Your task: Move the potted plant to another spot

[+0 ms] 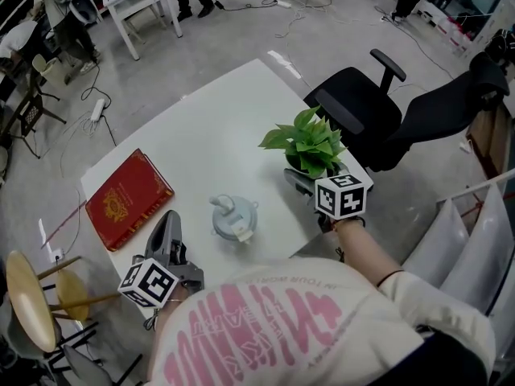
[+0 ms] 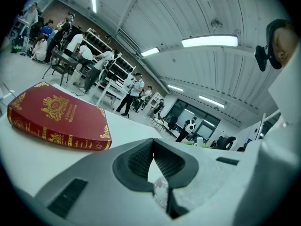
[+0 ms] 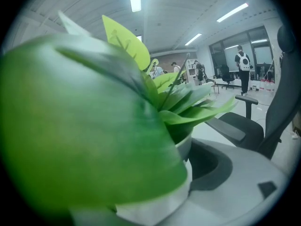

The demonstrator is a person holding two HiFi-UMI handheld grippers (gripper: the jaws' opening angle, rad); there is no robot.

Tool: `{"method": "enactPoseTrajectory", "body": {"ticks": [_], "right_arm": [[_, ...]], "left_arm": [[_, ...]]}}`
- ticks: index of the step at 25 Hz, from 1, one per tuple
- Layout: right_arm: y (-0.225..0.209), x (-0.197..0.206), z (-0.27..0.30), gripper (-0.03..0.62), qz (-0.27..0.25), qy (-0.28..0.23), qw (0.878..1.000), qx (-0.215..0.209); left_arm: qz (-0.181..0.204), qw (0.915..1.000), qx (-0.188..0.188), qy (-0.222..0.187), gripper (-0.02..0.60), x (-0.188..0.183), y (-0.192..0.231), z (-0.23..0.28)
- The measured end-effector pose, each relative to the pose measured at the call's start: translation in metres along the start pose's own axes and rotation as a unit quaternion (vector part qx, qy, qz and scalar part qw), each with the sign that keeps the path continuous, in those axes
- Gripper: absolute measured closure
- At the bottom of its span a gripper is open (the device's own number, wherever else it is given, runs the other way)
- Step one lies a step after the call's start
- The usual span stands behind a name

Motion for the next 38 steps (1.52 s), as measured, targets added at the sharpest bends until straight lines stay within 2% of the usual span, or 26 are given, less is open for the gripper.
{"method": "enactPoseTrajectory", "body": {"ticks": [11,24,38], "right_arm": [[0.005,0.004,0.005,0.083,-0.007,0.005,1.000,0.000],[0.010,0.017,-0.001,0.083,-0.011,0.007,1.000,0.008],[0.018,0.023,-0.001,0.083,-0.039,0.016,0.998,0.036]], "left_arm": [[-0.001,0.9999,-0.009,-0.005,0.578,-0.002,0.005,-0.006],[0.009,0.9999,-0.005,0.010,0.578,-0.003,0.006,-0.006],[0.011,0.9999,-0.001,0.011,0.578,0.000,0.012,-0.012]]}}
Point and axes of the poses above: the fingertips, and each gripper's own axes: z forward along the fingers, y to its left, x out of its underside, the point moved 8 cm from there along -z, backward along the fingers, and after that the axes turned 14 degrees about y, right-handed, at the moved point
